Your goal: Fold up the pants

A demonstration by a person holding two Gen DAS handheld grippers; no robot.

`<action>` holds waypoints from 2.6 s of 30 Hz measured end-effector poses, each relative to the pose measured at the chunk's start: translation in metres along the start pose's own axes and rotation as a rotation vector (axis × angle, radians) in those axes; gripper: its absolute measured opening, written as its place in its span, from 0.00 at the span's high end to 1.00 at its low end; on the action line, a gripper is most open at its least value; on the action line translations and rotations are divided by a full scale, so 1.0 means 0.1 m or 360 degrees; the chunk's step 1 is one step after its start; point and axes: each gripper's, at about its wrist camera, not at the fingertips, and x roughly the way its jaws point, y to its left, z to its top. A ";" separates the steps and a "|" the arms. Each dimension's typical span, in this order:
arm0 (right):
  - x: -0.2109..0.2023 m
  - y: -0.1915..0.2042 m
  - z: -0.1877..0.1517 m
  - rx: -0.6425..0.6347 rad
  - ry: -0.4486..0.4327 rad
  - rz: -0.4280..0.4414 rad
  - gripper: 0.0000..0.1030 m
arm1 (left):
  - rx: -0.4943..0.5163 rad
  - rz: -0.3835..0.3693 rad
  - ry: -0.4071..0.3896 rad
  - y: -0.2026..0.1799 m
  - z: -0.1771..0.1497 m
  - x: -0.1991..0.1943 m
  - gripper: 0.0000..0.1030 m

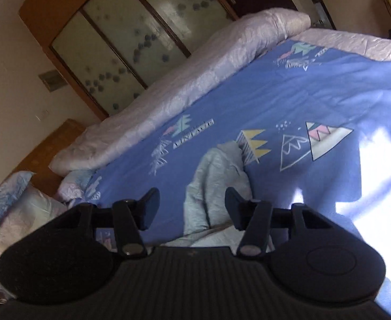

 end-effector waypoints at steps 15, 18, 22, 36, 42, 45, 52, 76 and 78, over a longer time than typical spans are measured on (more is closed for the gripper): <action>0.88 -0.01 -0.17 0.0006 0.0197 -0.0144 0.52 | 0.0084 0.0074 -0.0029 -0.02 0.03 -0.19 0.89; 1.06 -0.05 -0.26 0.0041 0.0313 -0.0141 0.78 | 0.0071 0.0076 -0.0015 0.01 0.02 -0.19 0.89; 0.83 0.02 -0.20 0.0073 0.0189 0.0006 0.97 | 0.0046 0.0079 -0.0021 0.07 0.02 -0.21 0.89; -0.10 -0.25 0.74 0.0054 -0.0292 -0.0384 0.59 | -0.0067 0.0004 0.0051 0.04 -0.03 0.29 0.89; -0.50 -0.94 0.12 0.0392 -0.0299 -0.0327 0.59 | -0.0042 0.0005 0.0101 0.00 -0.06 0.39 0.89; -0.80 -1.09 -0.27 0.0477 -0.0222 -0.0270 0.59 | -0.0028 0.0012 0.0105 -0.01 -0.03 0.40 0.89; -0.54 -1.21 -0.60 0.0833 -0.0068 -0.0159 0.59 | -0.0004 0.0025 0.0102 -0.07 -0.01 0.38 0.89; 0.82 -0.74 1.56 0.0362 -0.0383 -0.0379 0.94 | 0.0050 -0.0019 0.0384 -0.63 0.62 3.44 0.88; 1.17 -0.78 1.65 0.0365 -0.0372 -0.0409 0.88 | 0.0027 0.0025 0.0441 -0.65 0.60 3.86 0.83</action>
